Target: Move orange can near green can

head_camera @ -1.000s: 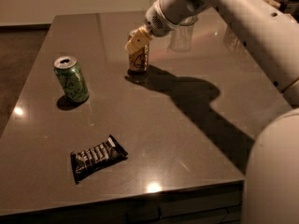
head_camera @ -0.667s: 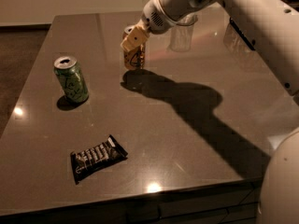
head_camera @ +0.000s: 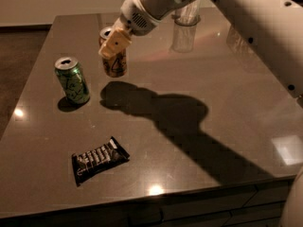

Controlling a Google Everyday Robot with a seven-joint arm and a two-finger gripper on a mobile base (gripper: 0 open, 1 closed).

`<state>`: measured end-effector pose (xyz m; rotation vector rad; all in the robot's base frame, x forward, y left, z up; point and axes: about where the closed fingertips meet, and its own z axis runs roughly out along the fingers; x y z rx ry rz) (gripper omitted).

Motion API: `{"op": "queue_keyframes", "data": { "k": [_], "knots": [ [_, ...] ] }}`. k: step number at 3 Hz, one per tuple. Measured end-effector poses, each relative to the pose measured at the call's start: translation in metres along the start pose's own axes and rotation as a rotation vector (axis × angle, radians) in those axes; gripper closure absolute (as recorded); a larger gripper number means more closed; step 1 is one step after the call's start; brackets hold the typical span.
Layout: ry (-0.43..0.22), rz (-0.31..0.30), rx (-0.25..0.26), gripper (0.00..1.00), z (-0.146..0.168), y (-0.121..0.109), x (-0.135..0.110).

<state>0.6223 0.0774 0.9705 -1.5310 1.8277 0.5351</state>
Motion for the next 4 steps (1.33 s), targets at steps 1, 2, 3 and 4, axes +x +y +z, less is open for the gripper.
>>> {"op": "queue_keyframes", "data": {
  "k": [1,2,3,4],
  "knots": [
    [-0.011,-0.056,-0.055,1.0,0.023,0.022,-0.02],
    [-0.008,-0.08,-0.091,1.0,0.041,0.037,-0.023],
    [0.016,-0.063,-0.106,1.0,0.054,0.041,-0.006],
    [0.046,-0.034,-0.114,0.82,0.063,0.041,0.012]
  ]
}}
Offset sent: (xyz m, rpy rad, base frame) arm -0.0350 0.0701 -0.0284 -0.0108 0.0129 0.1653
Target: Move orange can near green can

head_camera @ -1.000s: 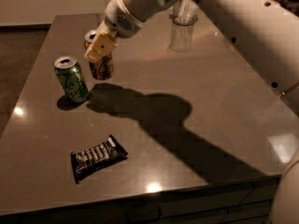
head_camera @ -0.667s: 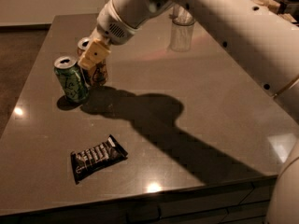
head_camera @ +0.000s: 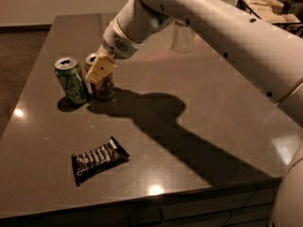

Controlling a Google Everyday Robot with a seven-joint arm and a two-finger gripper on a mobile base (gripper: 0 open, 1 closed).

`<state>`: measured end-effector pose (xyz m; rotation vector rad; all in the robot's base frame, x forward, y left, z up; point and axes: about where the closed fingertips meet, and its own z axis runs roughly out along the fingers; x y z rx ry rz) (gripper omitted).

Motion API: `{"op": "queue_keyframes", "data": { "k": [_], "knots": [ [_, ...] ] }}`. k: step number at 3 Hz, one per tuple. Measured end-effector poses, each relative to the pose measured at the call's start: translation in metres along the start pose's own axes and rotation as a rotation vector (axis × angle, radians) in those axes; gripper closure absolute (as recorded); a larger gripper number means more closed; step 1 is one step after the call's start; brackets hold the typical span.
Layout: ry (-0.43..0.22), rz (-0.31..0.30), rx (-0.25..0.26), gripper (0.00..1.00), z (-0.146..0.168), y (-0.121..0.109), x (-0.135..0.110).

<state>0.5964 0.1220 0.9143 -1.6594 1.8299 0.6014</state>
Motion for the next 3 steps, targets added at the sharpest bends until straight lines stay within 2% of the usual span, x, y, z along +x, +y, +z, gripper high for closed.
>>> {"op": "queue_keyframes", "data": {
  "k": [1,3],
  "knots": [
    [0.02,0.025,-0.01,0.58,0.0042,-0.0008,0.0122],
    [0.021,0.026,-0.011,0.12,0.0041,-0.0007,0.012]
  ]
}}
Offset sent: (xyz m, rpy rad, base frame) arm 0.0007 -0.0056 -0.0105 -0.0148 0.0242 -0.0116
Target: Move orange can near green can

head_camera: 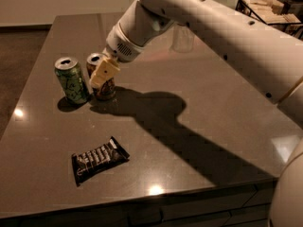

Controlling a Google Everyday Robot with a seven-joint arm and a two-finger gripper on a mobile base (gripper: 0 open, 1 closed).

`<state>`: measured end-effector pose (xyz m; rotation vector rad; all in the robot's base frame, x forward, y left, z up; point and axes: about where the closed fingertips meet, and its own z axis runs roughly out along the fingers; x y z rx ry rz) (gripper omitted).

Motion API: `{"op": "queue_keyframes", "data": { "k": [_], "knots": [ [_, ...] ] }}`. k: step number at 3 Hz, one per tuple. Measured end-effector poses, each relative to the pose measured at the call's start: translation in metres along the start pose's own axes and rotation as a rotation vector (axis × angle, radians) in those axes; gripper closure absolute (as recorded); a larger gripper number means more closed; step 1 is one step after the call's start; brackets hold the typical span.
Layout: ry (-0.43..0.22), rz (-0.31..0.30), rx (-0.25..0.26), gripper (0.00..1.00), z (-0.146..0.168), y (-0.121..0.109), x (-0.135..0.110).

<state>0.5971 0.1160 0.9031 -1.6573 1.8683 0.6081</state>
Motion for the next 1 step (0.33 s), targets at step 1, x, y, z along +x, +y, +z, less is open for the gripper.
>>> {"op": "queue_keyframes", "data": {
  "k": [1],
  "knots": [
    [0.001,-0.001,-0.003,0.0,0.0016,0.0009,-0.0005]
  ]
}}
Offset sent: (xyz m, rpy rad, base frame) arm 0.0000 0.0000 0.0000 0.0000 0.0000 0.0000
